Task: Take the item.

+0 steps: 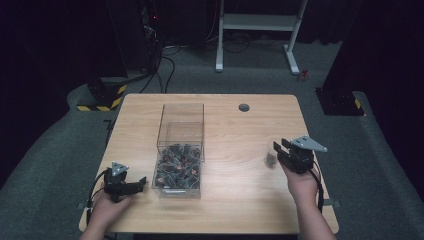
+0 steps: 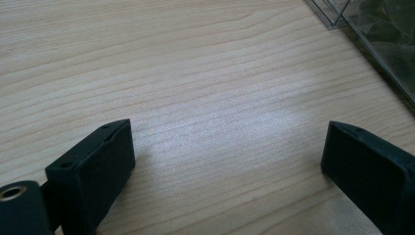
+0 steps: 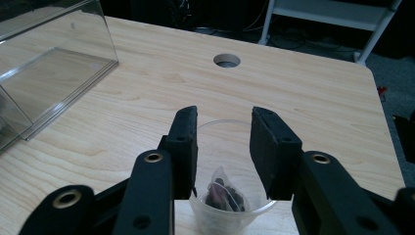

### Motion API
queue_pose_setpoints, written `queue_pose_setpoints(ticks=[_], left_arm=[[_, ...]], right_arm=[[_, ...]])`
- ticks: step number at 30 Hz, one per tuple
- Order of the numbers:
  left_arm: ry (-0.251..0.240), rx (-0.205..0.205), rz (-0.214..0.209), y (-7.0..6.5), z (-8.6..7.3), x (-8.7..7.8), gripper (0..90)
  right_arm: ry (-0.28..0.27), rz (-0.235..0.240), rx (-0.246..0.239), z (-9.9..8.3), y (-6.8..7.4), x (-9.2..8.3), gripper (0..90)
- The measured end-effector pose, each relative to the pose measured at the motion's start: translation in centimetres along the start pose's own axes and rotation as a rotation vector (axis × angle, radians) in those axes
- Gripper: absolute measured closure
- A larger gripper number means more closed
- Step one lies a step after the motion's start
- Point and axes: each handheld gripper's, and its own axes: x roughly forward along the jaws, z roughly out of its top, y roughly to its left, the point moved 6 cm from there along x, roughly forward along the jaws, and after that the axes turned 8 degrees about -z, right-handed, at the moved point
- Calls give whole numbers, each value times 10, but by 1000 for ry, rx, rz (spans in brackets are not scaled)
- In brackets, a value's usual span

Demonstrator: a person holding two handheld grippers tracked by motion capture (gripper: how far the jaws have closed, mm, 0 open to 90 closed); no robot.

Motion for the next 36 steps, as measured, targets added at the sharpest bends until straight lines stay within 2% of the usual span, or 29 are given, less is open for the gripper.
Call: queue_pose_setpoints(ticks=[5, 6, 9, 13, 18, 19, 23, 26, 36], left_arm=[[-3, -2, 0, 0, 0, 0, 59], [-3, -2, 0, 0, 0, 0, 59], [-3, -3, 0, 0, 0, 0, 59], [-3, -3, 0, 0, 0, 0, 59], [-3, -3, 0, 0, 0, 0, 59], [-3, -3, 0, 0, 0, 0, 59], [-3, -3, 0, 0, 0, 0, 59], [-3, -3, 0, 0, 0, 0, 59], [-3, -3, 0, 0, 0, 0, 59]], right_arm=[[-7, 5, -4, 2, 3, -3, 601], [-12, 5, -7, 3, 5, -4, 566], [-13, 6, -5, 4, 7, -5, 548], [-22, 13, -13, 7, 13, -9, 458], [-30, 24, -22, 8, 19, -12, 395], [-31, 34, -26, 9, 23, -13, 350], [-37, 48, -34, 10, 29, -15, 301], [-45, 60, -44, 10, 40, -19, 252], [-49, 93, -64, 5, 64, -25, 197]])
